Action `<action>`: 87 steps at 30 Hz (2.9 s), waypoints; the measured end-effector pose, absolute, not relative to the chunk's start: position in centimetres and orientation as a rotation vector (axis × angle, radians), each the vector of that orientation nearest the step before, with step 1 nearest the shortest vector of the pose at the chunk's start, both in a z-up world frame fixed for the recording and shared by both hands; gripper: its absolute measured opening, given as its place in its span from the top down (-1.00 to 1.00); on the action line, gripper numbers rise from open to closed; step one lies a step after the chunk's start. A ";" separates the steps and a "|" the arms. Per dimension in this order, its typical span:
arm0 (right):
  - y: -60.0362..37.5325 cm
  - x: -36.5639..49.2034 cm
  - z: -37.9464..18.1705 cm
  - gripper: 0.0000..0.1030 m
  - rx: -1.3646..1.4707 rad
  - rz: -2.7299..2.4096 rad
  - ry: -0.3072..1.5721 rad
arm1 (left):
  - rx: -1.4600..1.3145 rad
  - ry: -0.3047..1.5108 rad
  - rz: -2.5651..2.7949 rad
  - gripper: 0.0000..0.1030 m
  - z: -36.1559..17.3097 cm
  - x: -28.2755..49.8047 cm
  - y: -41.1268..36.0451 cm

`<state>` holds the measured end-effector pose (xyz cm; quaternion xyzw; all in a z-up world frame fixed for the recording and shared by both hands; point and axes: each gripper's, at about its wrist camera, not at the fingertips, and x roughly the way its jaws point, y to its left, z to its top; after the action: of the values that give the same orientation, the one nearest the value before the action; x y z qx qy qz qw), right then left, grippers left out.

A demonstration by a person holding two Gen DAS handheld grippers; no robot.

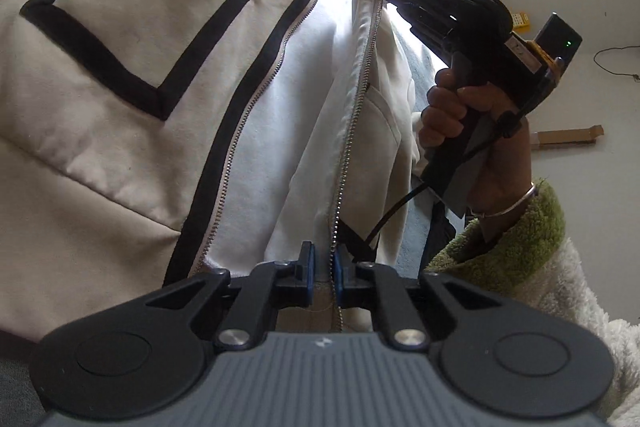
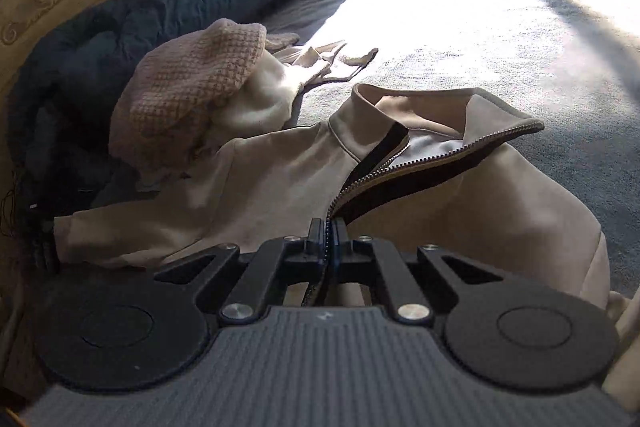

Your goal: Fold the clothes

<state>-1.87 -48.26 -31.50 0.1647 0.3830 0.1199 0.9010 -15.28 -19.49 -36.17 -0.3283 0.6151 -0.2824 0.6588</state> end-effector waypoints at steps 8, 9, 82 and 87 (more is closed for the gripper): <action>-42.9 -0.2 -34.9 0.95 0.175 0.241 0.853 | -0.762 1.385 -0.593 0.81 -37.6 -14.1 -17.3; -42.8 -0.1 -35.0 0.95 0.160 0.235 0.851 | -0.752 1.396 -0.595 0.81 -38.0 -13.8 -17.2; -71.3 -16.1 -41.4 0.83 1.151 -0.274 0.533 | 0.005 1.567 -0.760 0.81 -37.9 -8.9 -23.6; -72.6 -15.7 -36.2 0.87 0.854 -0.233 0.334 | 0.035 1.580 -0.742 0.81 -37.8 -8.9 -24.1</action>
<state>-15.68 -72.57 -36.15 0.4110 0.1606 -0.1124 0.8903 -8.87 -24.09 -37.83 0.0153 0.6934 -0.3258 0.6425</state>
